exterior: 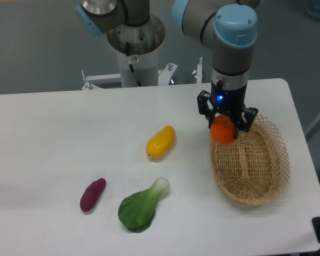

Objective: Pick up the orange from the basket

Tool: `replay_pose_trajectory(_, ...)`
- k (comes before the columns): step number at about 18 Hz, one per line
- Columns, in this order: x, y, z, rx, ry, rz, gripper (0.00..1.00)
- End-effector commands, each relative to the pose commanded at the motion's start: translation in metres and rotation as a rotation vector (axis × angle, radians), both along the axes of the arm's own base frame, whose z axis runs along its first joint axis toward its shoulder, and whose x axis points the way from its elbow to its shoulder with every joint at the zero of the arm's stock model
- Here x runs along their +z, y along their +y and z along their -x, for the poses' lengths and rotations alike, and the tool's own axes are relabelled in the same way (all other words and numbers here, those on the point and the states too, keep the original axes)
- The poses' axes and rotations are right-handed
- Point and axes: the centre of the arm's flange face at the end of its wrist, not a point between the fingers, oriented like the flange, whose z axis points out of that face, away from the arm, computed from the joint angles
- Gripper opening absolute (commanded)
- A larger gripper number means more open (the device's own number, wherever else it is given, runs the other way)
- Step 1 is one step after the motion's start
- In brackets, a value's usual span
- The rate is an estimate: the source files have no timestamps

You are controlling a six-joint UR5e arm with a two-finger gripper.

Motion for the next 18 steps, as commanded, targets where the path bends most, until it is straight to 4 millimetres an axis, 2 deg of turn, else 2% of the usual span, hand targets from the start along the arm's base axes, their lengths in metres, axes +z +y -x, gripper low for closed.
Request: replay_pose_trajectory(18, 0.0007, 0.0048, 0.0009, -0.006, 0.009, -0.007, 0.68)
